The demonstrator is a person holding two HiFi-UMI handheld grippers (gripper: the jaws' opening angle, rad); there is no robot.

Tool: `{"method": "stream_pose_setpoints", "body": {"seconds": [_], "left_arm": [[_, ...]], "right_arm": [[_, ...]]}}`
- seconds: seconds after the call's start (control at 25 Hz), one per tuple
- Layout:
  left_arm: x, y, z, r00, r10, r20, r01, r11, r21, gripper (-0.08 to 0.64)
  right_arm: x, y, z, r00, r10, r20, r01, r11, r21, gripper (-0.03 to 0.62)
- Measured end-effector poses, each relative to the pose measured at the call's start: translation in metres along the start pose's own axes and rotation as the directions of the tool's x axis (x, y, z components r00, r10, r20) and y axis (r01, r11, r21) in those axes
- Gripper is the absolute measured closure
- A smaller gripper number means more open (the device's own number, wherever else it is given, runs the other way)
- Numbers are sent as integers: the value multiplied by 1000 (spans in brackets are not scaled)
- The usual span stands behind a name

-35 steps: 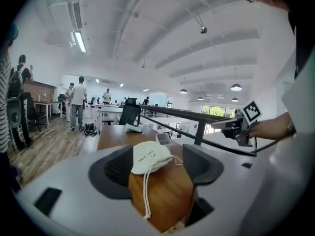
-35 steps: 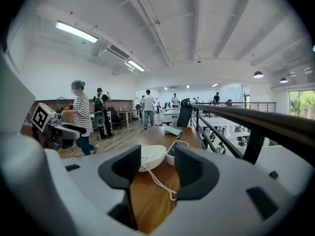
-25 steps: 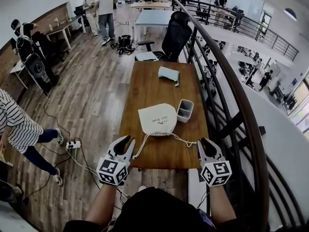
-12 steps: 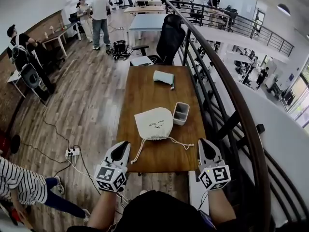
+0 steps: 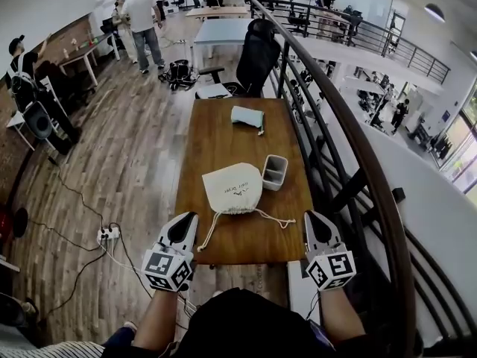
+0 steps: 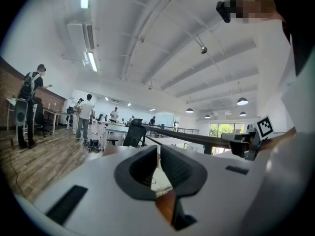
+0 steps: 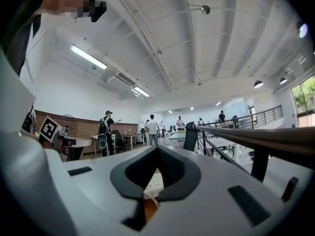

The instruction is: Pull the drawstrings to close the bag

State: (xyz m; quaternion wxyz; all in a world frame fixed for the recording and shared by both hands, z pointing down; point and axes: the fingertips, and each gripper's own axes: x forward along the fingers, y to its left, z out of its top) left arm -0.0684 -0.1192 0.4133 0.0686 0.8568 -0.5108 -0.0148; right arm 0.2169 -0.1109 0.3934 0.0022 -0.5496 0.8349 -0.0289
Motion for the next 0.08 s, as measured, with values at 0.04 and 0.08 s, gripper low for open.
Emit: {"method": "stream_pose_setpoints", "body": {"seconds": [0.04,0.08], "left_arm": [[1,0,0,1000,-2,3,2,1000,-1,529],[2,1,1,1000,-5,6,5,1000,-1,529]], "right_arm": [[1,-1,-2,1000,2,-4,-1,1000,2,601],[2,-1,-4,1000,3,-8,-3,1000,4,601]]}}
